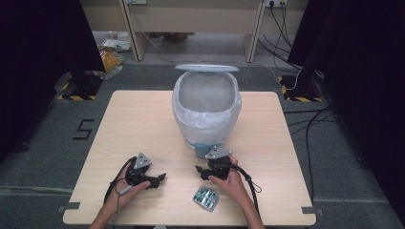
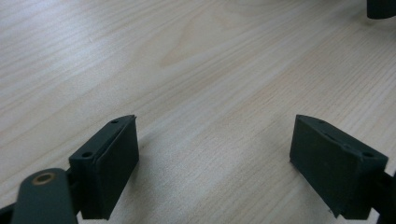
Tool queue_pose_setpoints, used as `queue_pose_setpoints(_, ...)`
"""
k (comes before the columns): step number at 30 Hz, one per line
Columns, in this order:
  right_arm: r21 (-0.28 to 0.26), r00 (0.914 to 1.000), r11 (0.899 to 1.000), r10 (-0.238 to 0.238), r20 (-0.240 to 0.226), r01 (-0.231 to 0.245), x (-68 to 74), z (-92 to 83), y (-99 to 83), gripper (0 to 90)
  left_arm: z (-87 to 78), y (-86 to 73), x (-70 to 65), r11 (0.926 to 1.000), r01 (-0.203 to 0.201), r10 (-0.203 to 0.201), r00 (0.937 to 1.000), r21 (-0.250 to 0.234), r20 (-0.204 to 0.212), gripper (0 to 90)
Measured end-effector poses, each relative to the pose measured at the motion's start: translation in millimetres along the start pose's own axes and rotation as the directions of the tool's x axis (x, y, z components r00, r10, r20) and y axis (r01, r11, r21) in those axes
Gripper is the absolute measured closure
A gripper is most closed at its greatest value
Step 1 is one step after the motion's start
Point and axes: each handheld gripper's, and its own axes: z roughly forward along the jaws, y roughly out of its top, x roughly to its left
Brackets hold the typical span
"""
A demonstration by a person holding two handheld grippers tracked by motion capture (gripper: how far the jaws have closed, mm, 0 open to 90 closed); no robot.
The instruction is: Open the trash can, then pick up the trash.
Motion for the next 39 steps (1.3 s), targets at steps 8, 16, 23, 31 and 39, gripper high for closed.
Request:
queue_pose_setpoints(8, 0.003, 0.9999, 1.0, 0.011, -0.002, -0.011, -0.3, -0.3, 0.4, 22.3, 0.0, 0.0, 0.0, 1.0, 0.0, 0.0, 1.0, 0.0, 0.0, 14.8)
queue_pose_setpoints(16, 0.004, 1.0, 1.0, 0.008, 0.001, -0.008, 0.0, 0.2, 0.6, 22.3, 0.2, 0.2, 0.1, 1.0, -0.001, 0.001, 1.0, -0.001, 0.0, 14.6)
queue_pose_setpoints(23, 0.004, 0.9999, 1.0, 0.012, -0.005, -0.012, -0.8, -0.2, 0.6, 22.3, 0.2, 0.1, 0.0, 1.0, 0.0, 0.0, 1.0, 0.001, 0.0, 14.6)
queue_pose_setpoints(31, 0.002, 0.9999, 1.0, 0.012, -0.006, -0.012, -0.7, 0.0, 0.7, 22.4, 0.3, 0.2, -0.1, 1.0, 0.002, -0.002, 1.0, -0.001, 0.0, 14.6)
queue_pose_setpoints(39, 0.002, 0.9999, 1.0, 0.012, -0.008, -0.012, -1.0, 0.1, 0.9, 22.4, -1.0, 1.3, -2.1, 0.9974, 0.068, -0.066, 0.9949, -0.022, 0.076, 15.2)
